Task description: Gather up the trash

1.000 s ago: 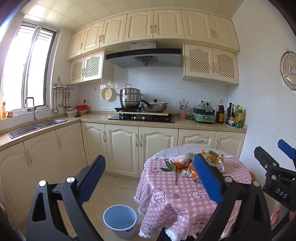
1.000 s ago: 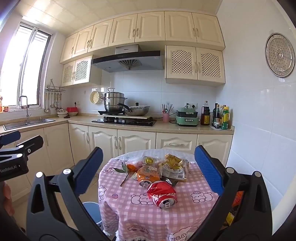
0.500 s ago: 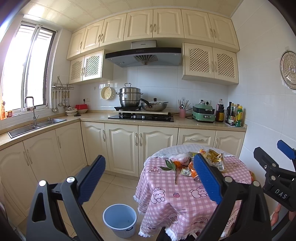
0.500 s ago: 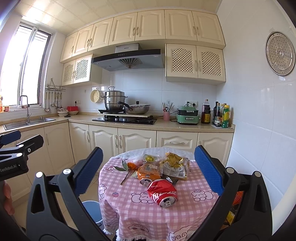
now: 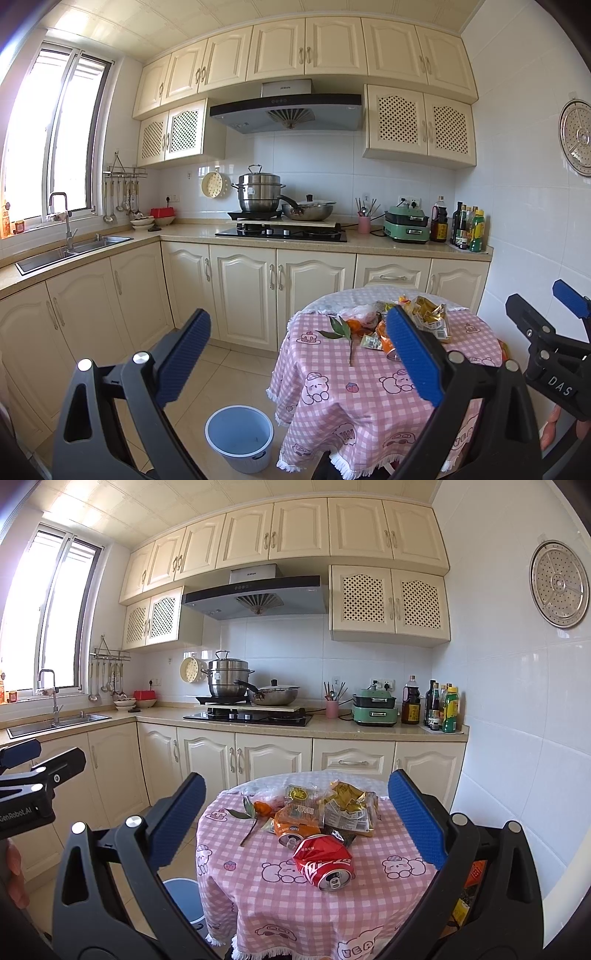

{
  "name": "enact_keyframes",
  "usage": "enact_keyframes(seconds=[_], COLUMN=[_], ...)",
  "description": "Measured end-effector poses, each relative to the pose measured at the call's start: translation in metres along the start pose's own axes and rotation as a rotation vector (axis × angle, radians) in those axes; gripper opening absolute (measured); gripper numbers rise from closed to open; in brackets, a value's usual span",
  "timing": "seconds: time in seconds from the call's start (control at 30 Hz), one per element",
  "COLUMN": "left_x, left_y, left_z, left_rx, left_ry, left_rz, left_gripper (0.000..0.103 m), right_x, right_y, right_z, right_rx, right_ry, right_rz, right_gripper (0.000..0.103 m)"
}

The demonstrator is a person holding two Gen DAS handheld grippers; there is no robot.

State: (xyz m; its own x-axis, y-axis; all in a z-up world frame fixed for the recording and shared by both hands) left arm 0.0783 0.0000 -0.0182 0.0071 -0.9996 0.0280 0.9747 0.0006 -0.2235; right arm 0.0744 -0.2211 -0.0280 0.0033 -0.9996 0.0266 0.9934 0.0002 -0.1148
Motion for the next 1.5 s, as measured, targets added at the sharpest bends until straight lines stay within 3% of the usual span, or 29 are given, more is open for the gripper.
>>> enact_keyframes(seconds=[1.1, 1.5], left_x=[0.002, -0.005], left_y=[0.003, 0.03], left_z=[-0.007, -0.038], left_rx=[-0.006, -0.049], left_ry=[0.002, 0.026], left_rz=[0.002, 0.021], left_gripper=[0.094, 0.094], right_x=[-0.004, -0.003], right_y=[0.006, 0.027], right_z=[-0.009, -0.028], right_rx=[-0.025, -0.078], right_ry=[0.008, 0.054], right_rz=[0.007, 0.059], right_gripper=[0.097, 0.097])
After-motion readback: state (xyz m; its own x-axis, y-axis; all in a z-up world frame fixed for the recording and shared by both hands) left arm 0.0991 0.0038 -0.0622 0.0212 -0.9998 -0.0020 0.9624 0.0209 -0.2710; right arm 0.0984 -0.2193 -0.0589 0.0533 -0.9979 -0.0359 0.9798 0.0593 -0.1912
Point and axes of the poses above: each gripper's, at about its wrist camera, not at the fingertips, and y roughly the way its jaws point, x to its right, z to its top, the point moved 8 cm from there along y, roughly the way its jaws point, and after that the axes turned 1 degree about -y, right-handed, at the moved point
